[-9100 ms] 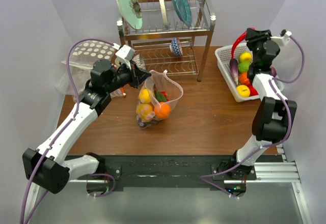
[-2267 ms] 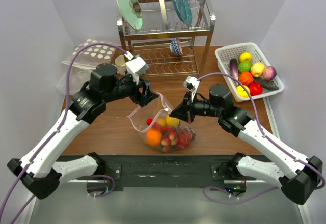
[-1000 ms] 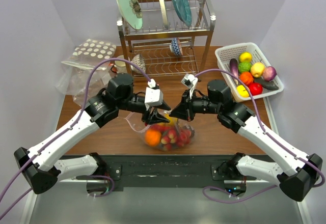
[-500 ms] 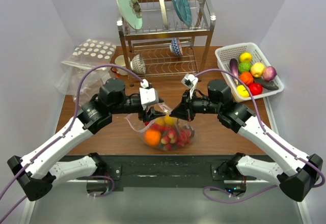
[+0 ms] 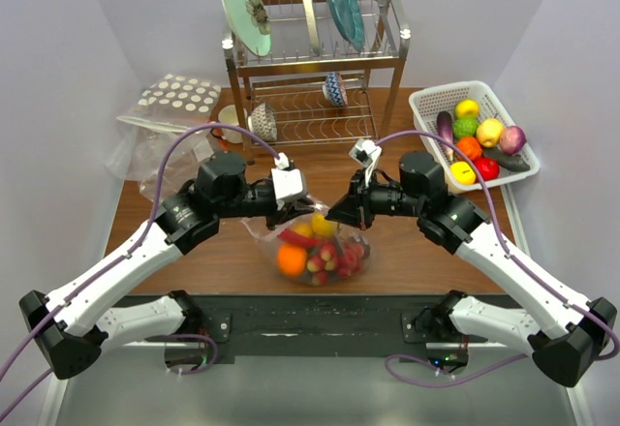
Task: Place the food in the zip-top bag and seal the zipper
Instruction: Zip the zipper food storage bag at the center of the board.
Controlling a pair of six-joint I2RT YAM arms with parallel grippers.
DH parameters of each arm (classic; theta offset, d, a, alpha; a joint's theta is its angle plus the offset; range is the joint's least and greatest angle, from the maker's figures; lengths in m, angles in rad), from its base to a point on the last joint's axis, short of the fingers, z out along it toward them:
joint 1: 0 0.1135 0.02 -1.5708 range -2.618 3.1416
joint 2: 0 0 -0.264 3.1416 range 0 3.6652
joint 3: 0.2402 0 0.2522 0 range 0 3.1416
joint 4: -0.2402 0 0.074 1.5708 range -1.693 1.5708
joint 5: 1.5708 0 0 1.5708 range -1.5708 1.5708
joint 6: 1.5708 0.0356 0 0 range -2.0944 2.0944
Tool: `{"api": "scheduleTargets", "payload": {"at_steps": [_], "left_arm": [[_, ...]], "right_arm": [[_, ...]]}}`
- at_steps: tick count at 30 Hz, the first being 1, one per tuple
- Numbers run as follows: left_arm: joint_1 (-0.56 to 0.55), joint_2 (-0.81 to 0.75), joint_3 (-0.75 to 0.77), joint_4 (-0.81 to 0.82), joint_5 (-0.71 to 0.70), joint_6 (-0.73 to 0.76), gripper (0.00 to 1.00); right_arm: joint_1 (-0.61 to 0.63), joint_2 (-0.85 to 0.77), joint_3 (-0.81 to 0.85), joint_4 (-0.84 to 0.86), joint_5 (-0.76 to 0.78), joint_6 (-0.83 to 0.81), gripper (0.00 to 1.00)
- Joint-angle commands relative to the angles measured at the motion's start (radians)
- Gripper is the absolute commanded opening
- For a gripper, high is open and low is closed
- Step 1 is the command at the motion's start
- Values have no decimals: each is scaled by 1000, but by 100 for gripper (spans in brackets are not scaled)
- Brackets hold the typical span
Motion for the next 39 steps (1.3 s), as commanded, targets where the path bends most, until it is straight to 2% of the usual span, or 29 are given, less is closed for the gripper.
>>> {"api": "scheduleTargets", "payload": {"at_steps": [1, 5, 6, 8, 9, 12, 14, 21, 25, 29, 32, 39], "left_arm": [[-5, 22, 6, 8, -15, 3, 1], [-5, 23, 8, 11, -18, -4, 0], [-5, 20, 8, 15, -15, -6, 0], [-5, 19, 10, 15, -14, -12, 0], [-7, 17, 10, 18, -14, -15, 0], [-5, 17, 22, 18, -15, -26, 0], [-5, 19, 45, 12, -18, -36, 0], [-5, 19, 80, -3, 14, -53, 0], [-5, 25, 97, -15, 25, -59, 0], [-5, 28, 111, -20, 34, -63, 0], [-5, 26, 114, -16, 40, -69, 0], [-5, 29, 122, -12, 57, -78, 0]], "right_arm": [[-10, -22, 24, 41, 7, -8, 0], [-12, -21, 20, 55, 7, -16, 0], [-12, -19, 18, 56, -2, -22, 5], [-13, -19, 13, 62, -16, -46, 26], [-12, -21, 10, 64, -25, -62, 46], [-10, -35, -13, 82, -25, -91, 68], [-12, -56, -42, 117, -34, -100, 72], [-12, -108, -89, 197, -50, -122, 61], [-9, -124, -89, 229, -73, -131, 61], [-9, -113, -74, 229, -85, -146, 60], [-4, -98, -65, 234, -103, -151, 53], [8, -73, -62, 242, -97, -152, 47]]}}
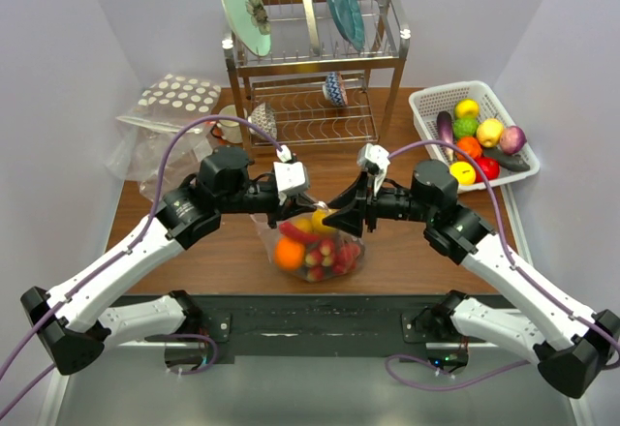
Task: Place the food in the zip-top bag and seal the zipper
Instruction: Zip the zipper food storage bag at the center of the board.
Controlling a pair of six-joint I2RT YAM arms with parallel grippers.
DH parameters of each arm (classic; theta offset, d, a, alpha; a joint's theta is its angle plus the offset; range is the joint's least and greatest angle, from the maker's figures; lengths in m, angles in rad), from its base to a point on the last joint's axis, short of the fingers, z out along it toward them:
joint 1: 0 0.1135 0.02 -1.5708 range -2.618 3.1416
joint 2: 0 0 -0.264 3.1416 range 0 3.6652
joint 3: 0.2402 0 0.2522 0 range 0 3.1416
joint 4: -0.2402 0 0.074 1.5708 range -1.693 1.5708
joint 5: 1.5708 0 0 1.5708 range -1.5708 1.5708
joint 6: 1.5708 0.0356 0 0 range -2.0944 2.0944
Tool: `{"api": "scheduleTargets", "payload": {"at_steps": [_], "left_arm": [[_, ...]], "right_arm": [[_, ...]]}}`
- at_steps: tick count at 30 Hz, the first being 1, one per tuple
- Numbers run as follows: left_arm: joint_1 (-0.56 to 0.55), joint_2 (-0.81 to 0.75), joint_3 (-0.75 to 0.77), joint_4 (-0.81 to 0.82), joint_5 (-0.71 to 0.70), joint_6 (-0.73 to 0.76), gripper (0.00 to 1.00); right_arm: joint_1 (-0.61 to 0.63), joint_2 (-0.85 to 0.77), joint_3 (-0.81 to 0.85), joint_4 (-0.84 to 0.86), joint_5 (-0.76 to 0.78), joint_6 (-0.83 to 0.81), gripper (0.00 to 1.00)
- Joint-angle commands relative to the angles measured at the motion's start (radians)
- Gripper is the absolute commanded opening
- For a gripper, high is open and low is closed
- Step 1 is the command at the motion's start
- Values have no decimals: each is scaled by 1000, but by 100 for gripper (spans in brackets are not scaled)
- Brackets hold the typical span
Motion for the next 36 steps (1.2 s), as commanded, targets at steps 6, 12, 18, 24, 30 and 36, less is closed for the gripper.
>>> {"api": "scheduleTargets", "payload": {"at_steps": [6, 12, 18, 24, 30, 36], "left_arm": [[-5, 2, 62, 31, 36, -25, 0], [-4, -1, 57, 29, 35, -18, 17], [-4, -29, 73, 40, 67, -15, 49], [-5, -6, 111, 22, 99, -3, 52], [-5, 40, 133, 10, 139, -1, 50], [-4, 61, 136, 0, 153, 3, 49]], "right_arm": [[22, 22, 36, 50, 5, -9, 15], [22, -7, 33, 58, 5, 10, 0], [20, -11, 33, 45, -31, 11, 0], [20, -9, 41, 50, -65, 18, 0], [22, -9, 47, 45, -67, 15, 0], [22, -9, 47, 42, -60, 13, 0]]}}
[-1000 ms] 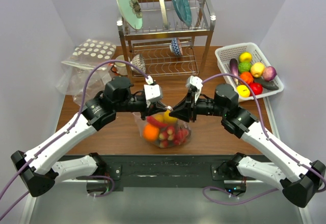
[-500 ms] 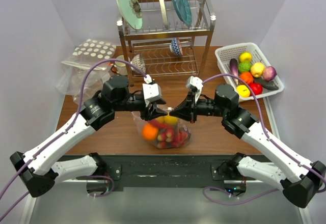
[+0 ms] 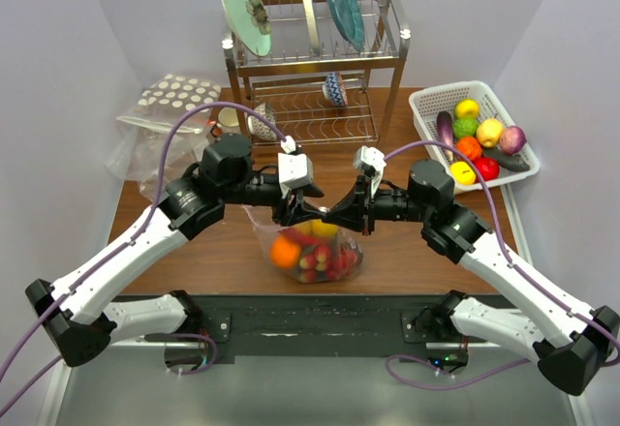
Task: Place the food in the zip-top bag and seal the zipper
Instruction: Zip the zipper food storage bag at the center of the board.
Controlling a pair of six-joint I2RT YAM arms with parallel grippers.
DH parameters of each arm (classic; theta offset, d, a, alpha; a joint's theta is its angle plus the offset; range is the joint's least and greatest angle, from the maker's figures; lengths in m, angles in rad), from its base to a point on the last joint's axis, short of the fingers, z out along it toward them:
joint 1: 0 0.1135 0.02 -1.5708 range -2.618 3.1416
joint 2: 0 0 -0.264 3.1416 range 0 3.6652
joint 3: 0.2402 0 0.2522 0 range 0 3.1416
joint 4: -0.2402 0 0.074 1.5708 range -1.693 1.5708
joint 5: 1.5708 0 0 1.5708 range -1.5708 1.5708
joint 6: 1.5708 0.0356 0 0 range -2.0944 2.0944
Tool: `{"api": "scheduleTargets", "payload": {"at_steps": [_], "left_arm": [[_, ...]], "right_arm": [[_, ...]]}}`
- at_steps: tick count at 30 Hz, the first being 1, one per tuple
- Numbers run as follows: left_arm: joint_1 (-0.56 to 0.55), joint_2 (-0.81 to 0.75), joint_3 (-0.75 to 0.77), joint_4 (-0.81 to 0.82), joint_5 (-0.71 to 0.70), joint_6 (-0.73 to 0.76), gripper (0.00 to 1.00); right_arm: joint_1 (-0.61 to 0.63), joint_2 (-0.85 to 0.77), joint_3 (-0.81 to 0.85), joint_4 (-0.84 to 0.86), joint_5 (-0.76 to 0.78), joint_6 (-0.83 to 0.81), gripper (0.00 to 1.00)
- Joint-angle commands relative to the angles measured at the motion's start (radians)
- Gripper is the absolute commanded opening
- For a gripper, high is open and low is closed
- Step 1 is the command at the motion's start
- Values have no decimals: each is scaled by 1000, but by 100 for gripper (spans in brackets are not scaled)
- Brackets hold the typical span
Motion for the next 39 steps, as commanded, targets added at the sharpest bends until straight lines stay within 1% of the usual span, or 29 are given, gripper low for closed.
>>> {"api": "scheduleTargets", "payload": {"at_steps": [1, 2, 3, 5, 8, 9, 10, 11, 15, 19, 20, 22, 23, 29, 30, 33, 34, 36, 37, 39], "left_arm": [[-4, 5, 38, 7, 37, 18, 49], [-5, 8, 38, 9, 37, 18, 49], [-4, 10, 38, 9, 39, 18, 44], [-4, 15, 38, 7, 40, 21, 39], [-4, 19, 38, 10, 52, 18, 27], [-4, 21, 38, 12, 55, 18, 18], [-4, 21, 38, 12, 57, 17, 12], [-4, 22, 40, 9, 59, 17, 0], [-4, 13, 29, -4, 30, 23, 0], [-4, -24, 0, 13, -7, 23, 0], [-4, -30, -9, 15, -15, 18, 0], [-5, -38, -14, 21, -33, 15, 0], [-4, -39, -14, 21, -40, 12, 0], [-4, -27, -14, 7, -66, 6, 0], [-4, -28, -14, 6, -69, 6, 0], [-5, -31, -18, 7, -75, 6, 0], [-4, -35, -20, 6, -76, 6, 0], [-5, -36, -23, 7, -81, 5, 0], [-4, -38, -23, 7, -84, 3, 0], [-4, -36, -26, 6, -90, 2, 0]], "right_arm": [[7, -23, 48, 38, -25, 9, 0], [7, -23, 48, 38, -25, 9, 0], [7, -25, 48, 38, -24, 7, 0], [5, -23, 48, 38, -25, 9, 0], [7, -22, 51, 37, -27, 7, 0], [7, -22, 53, 32, -25, 9, 0], [5, -22, 53, 29, -21, 7, 0], [7, -22, 54, 26, -13, 9, 0], [7, -51, 44, 7, 48, 6, 0], [5, -101, 21, 6, 151, 27, 0], [7, -126, 5, 9, 201, 36, 0], [7, -155, -10, 23, 255, 53, 0], [7, -167, -24, 24, 315, 67, 0], [7, -269, -70, 53, 456, 107, 0], [7, -287, -71, 44, 506, 108, 0], [5, -310, -65, 8, 594, 102, 0], [7, -319, -62, -5, 660, 101, 0], [7, -331, -55, -34, 706, 99, 0], [7, -342, -53, -45, 793, 101, 0], [7, -350, -44, -77, 868, 104, 0]]}}
